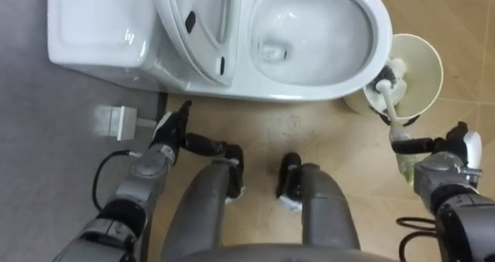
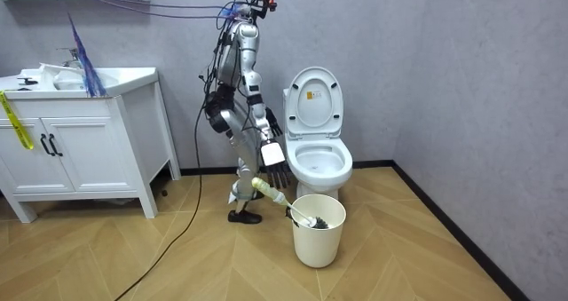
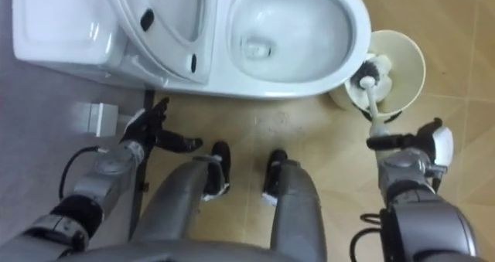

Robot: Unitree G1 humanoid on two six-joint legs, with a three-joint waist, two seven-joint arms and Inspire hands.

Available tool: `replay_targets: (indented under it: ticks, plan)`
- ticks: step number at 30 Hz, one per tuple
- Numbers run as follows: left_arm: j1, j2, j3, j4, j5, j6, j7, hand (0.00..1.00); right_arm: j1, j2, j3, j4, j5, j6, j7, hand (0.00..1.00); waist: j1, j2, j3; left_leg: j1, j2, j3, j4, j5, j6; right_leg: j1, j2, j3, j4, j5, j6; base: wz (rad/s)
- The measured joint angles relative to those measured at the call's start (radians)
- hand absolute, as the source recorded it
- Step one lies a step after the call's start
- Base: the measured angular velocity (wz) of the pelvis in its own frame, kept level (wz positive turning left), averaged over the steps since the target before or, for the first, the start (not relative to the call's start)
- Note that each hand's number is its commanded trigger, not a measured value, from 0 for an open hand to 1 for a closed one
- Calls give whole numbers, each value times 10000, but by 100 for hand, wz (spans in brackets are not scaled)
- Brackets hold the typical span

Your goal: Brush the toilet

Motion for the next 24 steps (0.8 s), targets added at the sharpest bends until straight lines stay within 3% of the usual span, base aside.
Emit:
replay_targets:
  ticks: [6, 11, 16, 24]
  plan:
    - [-194, 99, -343, -789, 3, -25, 0, 0, -195, -289, 365, -58, -15, -21, -102, 0, 120, 43, 33, -1140, -31, 41, 1048, -268, -51, -1203, -242, 21, 1272, -450, -159, 7]
    - [-110, 174, -398, -1288, -6, -91, 0, 0, -407, -484, 365, -27, -42, -97, -200, 0, 121, 187, 109, -1861, -43, 29, 1575, -346, -94, -1919, -376, -4, 1905, -641, -287, 7]
    - [-169, 282, -1031, -1644, -39, -109, 6, 0, -549, -747, 935, 98, 129, -202, -224, 0, 210, 357, 145, -2751, -9, 7, 2452, -584, -161, -2793, -460, 7, 2797, -951, -426, 4]
    - [-66, 297, -1125, -1965, -207, -107, 6, 0, -452, -757, 952, -204, 152, -184, -156, 0, 171, 477, 130, -3710, -14, 36, 3316, -768, -266, -3765, -697, -18, 3842, -1348, -673, 8]
